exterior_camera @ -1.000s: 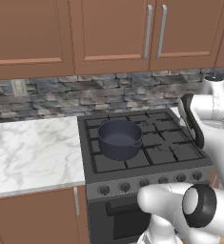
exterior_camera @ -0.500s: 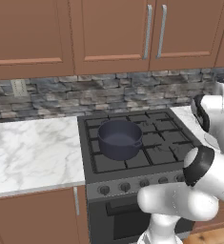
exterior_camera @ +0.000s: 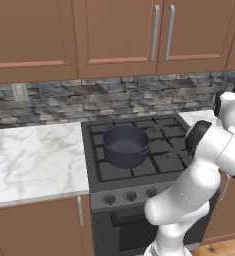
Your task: Retrieve the frozen meat and place it in the pot on a burner. Then turn the burner on.
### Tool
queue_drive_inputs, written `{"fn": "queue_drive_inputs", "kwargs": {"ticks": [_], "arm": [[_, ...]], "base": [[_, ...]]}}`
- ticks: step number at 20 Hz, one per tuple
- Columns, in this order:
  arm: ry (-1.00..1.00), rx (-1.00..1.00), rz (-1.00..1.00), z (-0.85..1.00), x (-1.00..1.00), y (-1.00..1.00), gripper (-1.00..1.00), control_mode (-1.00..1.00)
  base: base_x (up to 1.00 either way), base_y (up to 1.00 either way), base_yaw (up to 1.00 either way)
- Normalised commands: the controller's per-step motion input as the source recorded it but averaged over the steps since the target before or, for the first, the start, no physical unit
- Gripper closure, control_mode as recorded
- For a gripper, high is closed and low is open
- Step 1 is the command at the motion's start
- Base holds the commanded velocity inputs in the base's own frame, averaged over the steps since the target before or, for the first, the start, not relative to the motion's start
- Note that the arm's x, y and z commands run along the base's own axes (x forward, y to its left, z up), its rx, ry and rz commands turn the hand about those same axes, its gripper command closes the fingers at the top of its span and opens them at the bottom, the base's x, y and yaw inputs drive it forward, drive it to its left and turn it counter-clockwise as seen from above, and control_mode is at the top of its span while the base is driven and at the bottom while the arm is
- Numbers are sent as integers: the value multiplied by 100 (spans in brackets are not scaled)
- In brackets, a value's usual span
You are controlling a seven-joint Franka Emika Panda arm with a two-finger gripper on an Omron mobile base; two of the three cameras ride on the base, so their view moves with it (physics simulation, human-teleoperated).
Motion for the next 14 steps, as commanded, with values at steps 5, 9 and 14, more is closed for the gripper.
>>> {"fn": "queue_drive_inputs", "kwargs": {"ticks": [5,9,14], "arm": [[0,3,0,-36,19,-48,-100,-100],[1,4,0,-32,28,-44,-100,-100],[0,1,0,-9,29,-29,-100,-100]], "base": [[0,0,0],[0,0,0],[0,0,0]]}}
